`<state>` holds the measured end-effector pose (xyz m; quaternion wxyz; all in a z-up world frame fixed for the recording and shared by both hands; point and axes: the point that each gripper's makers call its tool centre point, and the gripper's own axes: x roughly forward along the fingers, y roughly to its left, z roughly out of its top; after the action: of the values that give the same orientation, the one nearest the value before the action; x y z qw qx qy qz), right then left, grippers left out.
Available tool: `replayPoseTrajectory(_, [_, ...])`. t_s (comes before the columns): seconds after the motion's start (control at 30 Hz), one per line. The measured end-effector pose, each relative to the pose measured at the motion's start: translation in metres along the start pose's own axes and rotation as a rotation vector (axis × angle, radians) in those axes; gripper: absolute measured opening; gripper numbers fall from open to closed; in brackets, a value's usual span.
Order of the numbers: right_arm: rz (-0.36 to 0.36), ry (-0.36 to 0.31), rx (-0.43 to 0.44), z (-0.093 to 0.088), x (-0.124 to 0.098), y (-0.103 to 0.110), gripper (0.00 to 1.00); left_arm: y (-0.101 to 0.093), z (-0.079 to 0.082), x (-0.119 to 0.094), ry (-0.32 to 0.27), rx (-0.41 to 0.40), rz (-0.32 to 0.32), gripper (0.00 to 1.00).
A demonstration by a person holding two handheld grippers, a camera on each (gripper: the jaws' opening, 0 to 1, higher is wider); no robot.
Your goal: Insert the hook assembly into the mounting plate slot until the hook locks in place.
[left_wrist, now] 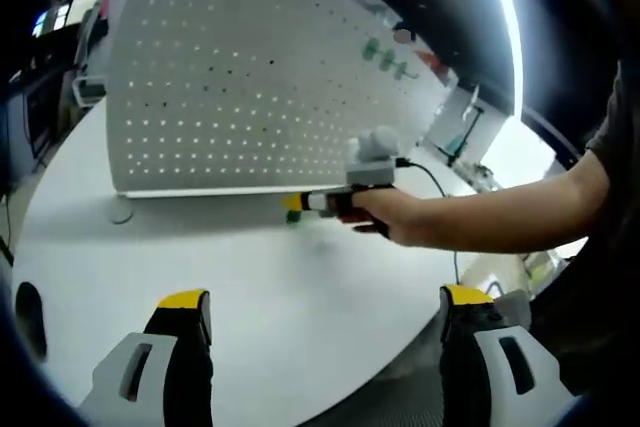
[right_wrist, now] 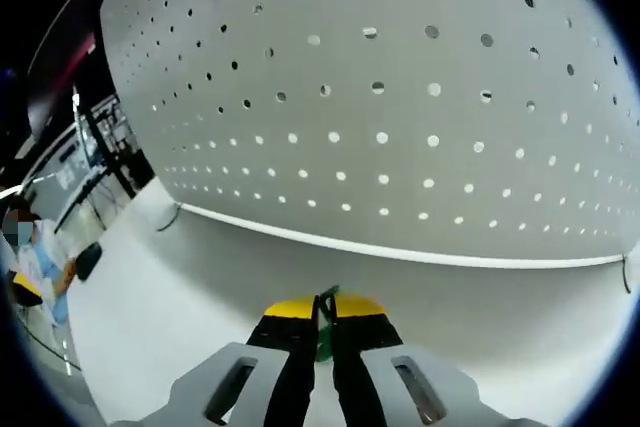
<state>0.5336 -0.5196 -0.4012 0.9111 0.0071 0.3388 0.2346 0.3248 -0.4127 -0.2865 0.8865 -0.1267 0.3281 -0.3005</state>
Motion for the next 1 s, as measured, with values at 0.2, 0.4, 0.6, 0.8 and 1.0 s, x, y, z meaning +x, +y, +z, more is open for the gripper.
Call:
replayPoseTrajectory(0.2, [0.015, -0.008, -0.037, -0.002, -0.006, 0.003, 0.0, -0.004, 0.001, 0.004, 0.0, 0.004, -0.009, 0.96])
replayPoseTrajectory(0.4, [0.027, -0.027, -0.061, 0.001, -0.015, 0.006, 0.0, -0.007, 0.001, 0.004, -0.003, 0.009, -0.013, 0.96])
replayPoseTrajectory(0.6, [0.034, -0.065, -0.051, 0.014, -0.026, 0.006, 0.0, -0.009, 0.004, 0.001, -0.013, 0.012, -0.008, 0.96])
replayPoseTrajectory(0.8, [0.041, -0.117, -0.048, 0.029, -0.048, 0.007, 0.0, -0.016, 0.01, 0.0, -0.032, 0.019, -0.012, 0.96])
replayPoseTrajectory(1.0, [0.042, -0.177, -0.054, 0.043, -0.075, 0.009, 0.0, -0.026, 0.015, 0.0, -0.039, 0.047, -0.015, 0.97])
